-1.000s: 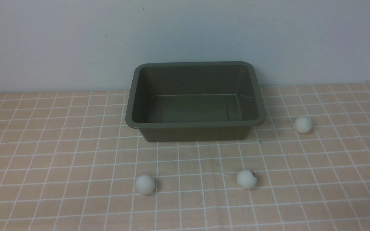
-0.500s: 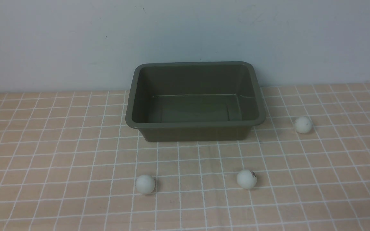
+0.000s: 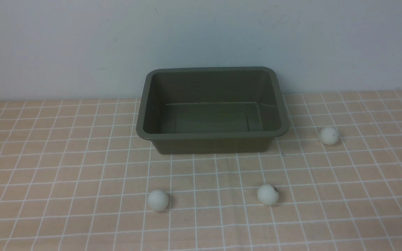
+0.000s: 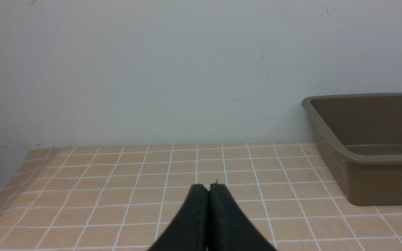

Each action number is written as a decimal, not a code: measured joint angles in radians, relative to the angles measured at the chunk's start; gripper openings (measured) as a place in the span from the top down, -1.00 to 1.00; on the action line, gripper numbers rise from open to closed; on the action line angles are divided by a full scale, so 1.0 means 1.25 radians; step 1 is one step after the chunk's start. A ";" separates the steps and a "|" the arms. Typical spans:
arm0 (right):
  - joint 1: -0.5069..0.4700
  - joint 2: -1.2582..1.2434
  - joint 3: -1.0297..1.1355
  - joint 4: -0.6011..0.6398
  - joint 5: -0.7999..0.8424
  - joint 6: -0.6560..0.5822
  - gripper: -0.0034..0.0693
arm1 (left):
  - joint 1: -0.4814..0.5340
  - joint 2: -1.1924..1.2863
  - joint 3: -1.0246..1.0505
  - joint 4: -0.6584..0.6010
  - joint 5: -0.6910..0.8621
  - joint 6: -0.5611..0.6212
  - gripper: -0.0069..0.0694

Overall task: Put the table tennis balls into the box on the light coffee tablecloth.
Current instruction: 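Reach for and grasp a ping pong ball on the table beside the basket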

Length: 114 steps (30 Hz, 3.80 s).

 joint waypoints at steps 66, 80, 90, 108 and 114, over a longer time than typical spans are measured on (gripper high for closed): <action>0.000 0.488 -0.336 -1.284 -0.405 1.456 0.95 | 0.000 0.387 -0.212 1.453 -0.403 -1.539 1.00; 0.000 0.589 -0.593 -1.285 -0.169 1.257 0.95 | 0.000 0.397 -0.411 1.061 -0.191 -1.357 1.00; 0.000 0.590 -0.582 -1.076 0.233 0.785 0.95 | 0.000 0.397 -0.456 1.248 -0.017 -0.969 1.00; 0.000 0.590 -0.582 -0.339 0.497 0.163 0.95 | 0.000 0.408 -0.421 0.611 0.023 -1.434 1.00; 0.000 0.590 -0.582 -0.264 0.502 0.136 0.95 | 0.000 0.434 -0.421 0.775 -0.303 -1.451 1.00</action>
